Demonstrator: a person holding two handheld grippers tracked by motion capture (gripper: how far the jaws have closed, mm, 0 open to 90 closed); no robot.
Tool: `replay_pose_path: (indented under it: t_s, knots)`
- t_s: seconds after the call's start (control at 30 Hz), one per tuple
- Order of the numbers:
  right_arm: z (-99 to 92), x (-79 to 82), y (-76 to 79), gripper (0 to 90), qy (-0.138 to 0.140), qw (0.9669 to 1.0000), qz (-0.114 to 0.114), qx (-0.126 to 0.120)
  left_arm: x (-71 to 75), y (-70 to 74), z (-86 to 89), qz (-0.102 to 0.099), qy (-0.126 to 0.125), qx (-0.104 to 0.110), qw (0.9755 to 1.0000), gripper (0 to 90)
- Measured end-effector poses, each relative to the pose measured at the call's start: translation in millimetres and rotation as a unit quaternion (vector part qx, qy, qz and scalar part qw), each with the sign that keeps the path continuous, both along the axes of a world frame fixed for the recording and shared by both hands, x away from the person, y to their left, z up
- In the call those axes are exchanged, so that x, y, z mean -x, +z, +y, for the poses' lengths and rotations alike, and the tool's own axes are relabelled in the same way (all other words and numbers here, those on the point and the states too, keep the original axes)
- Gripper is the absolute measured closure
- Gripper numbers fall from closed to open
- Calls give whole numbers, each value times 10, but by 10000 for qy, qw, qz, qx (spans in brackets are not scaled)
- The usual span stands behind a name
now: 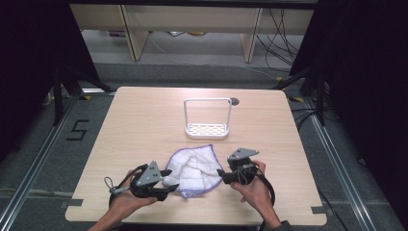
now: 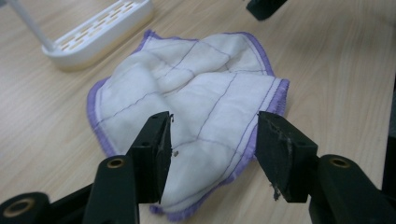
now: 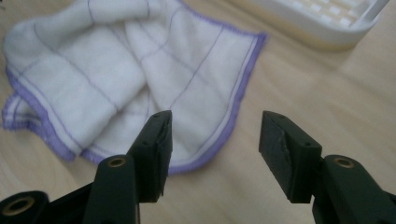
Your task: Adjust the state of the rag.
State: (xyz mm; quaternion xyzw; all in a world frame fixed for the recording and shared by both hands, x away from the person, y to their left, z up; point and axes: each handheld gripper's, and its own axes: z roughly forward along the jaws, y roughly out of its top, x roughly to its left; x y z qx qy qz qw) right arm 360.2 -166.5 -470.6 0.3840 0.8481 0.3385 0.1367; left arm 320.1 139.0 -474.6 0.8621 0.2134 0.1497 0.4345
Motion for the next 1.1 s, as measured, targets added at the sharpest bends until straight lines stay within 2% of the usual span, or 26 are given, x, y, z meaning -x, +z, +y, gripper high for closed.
replay_pose_path:
  t_s: [0.03, 0.07, 0.1, 0.13, 0.17, 0.2, 0.23, 0.27, 0.33, 0.37, 0.43, 0.5, 0.53, 0.57, 0.67, 0.7, 0.73, 0.8, 0.83, 0.87, 0.93, 0.97, 1.0, 1.03, 1.07, 1.1]
  knots:
    - [-21, 29, -76, 452, 8, 10000, 83, 38, -2, -20, -124, 105, -97, 176, 9997, 455]
    - [-36, 40, -73, 451, -42, 9998, 174, 6, -2, -20, -124, 105, -97, 176, 9997, 455]
    - [-51, 40, -80, 451, -42, 9999, 115, -34, -13, -40, -247, 49, -191, 101, 9998, 456]
    - [-51, 40, -80, 451, -42, 9999, 115, -34, -13, -40, -247, 49, -191, 101, 9998, 456]
    - [-79, 38, -57, 444, -122, 9999, 57, -107, -37, -70, -365, 28, -387, 18, 9992, 456]
    - [-79, 38, -57, 444, -122, 9999, 57, -107, -37, -70, -365, 28, -387, 18, 9992, 454]
    - [-118, 31, -35, 437, -188, 9997, 85, -123, -34, -103, -483, 16, -455, 0, 9990, 454]
    - [-138, 18, -42, 436, -167, 9997, 67, -141, -34, -103, -483, 16, -455, 0, 9990, 454]
    - [-161, 8, -52, 435, -164, 9998, 25, -130, -33, -133, -566, -101, -571, -152, 9982, 454]
    - [-190, 14, -56, 432, -324, 9993, 116, -161, -40, -164, -631, -92, -603, -176, 9980, 452]
    - [-221, 0, -66, 432, -366, 9991, 105, -204, -52, -191, -682, -151, -639, -296, 9974, 457]
    - [-249, -8, -69, 431, -361, 9992, 27, -169, -65, -223, -731, -188, -654, -321, 9972, 466]
    - [-254, -12, -65, 429, -359, 9992, 37, -195, -75, -234, -737, -254, -685, -445, 9963, 473]
    - [-255, -7, -64, 428, -401, 9989, 80, -212, -86, -260, -744, -334, -696, -492, 9958, 502]
    - [-258, -4, -70, 429, -422, 9988, 102, -232, -104, -292, -730, -382, -792, -589, 9944, 744]
    - [-256, -5, -72, 430, -414, 9988, 114, -253, -104, -292, -717, -409, -790, -622, 9941, 744]
    - [-253, -5, -73, 431, -412, 9988, 114, -255, -105, -273, -700, -342, -842, -573, 9942, 802]
    - [-256, -13, -84, 436, -326, 9992, 56, -222, -109, -203, -626, -368, -785, -322, 9957, 874]
    - [-257, -11, -81, 441, -304, 9993, 39, -235, -125, -94, -490, -347, -687, -103, 9970, 881]
    - [-257, -11, -81, 441, -304, 9993, 39, -235, -125, -94, -490, -347, -687, -103, 9970, 882]
    - [-244, -1, -67, 443, -299, 9990, 115, -323, -145, 28, -306, -314, -506, 61, 9982, 882]
    - [-222, 2, -79, 442, -225, 9991, 90, -348, -161, 109, -112, -307, -351, 367, 9982, 882]
    - [-206, 17, -74, 440, -216, 9993, 69, -309, -161, 109, -112, -307, -351, 367, 9982, 883]
    - [-182, 32, -72, 437, -198, 9993, 62, -295, -160, 150, -1, -300, -279, 380, 9984, 882]
    - [-182, 32, -72, 437, -198, 9993, 62, -295, -156, 171, 100, -288, -184, 465, 9983, 882]
    - [-93, 102, -37, 432, -188, 9992, 80, -333, -154, 177, 261, -201, -34, 632, 9978, 881]
